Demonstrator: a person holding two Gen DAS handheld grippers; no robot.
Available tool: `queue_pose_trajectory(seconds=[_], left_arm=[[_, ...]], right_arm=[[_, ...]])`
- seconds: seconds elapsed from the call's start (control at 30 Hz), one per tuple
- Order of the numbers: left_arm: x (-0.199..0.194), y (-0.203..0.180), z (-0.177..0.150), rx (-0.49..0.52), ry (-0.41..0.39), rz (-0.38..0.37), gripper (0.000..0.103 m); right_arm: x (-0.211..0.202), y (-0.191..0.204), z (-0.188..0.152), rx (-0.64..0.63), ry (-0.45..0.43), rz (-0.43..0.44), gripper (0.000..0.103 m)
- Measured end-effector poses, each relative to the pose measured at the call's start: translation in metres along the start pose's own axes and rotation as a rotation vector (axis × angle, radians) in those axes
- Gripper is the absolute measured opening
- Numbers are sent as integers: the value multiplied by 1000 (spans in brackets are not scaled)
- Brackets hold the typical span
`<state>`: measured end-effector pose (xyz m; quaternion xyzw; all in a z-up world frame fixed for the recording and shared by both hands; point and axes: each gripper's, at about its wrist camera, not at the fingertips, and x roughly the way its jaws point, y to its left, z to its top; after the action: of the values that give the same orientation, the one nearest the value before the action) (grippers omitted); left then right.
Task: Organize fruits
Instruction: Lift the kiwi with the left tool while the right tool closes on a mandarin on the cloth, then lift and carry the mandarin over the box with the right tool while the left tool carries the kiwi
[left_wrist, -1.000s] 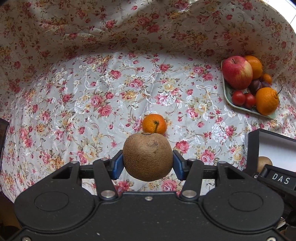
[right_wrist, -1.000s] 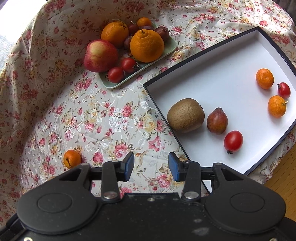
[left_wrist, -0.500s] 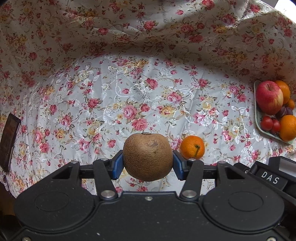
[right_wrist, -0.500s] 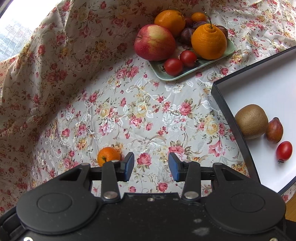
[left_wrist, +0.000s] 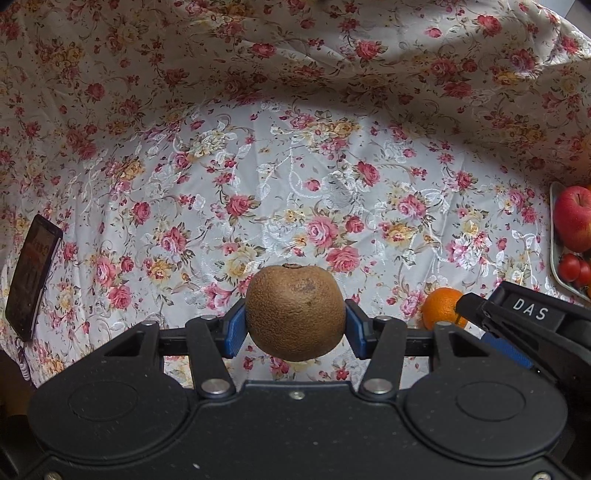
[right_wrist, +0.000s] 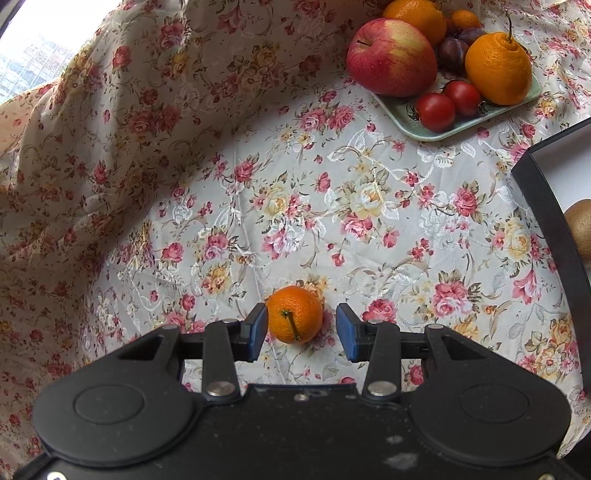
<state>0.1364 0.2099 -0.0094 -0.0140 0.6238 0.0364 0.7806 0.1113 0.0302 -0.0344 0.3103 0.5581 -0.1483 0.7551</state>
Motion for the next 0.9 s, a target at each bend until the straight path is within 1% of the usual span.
queue_pose_trajectory(seconds=[0.13,0.17,0.2,0.3,0.47,0.7,0.9], left_arm=[[3,14,0,-13,7,4,59],[4,18,0,-17,9,5,59],[4,21,0,-20,10,7,59],[5,30,1,-31,13,9,59],[3,40,1,-46,12,4,59],[-1,38,2,-44,4,-3,59],[-3,25,1,-22,1,-2,59]], right_arm=[[13,13,-4,-17,-28,-43,44],[16,15,-5,-18,-26,-48,44],[21,18,-6,-18,-19,-52,46],[30,25,-11,-26,-28,-85,46],[46,29,-15,-23,-2,-117,46],[42,27,-22,3,-48,-110,45],[25,19,-18,10,-71,-91,45]])
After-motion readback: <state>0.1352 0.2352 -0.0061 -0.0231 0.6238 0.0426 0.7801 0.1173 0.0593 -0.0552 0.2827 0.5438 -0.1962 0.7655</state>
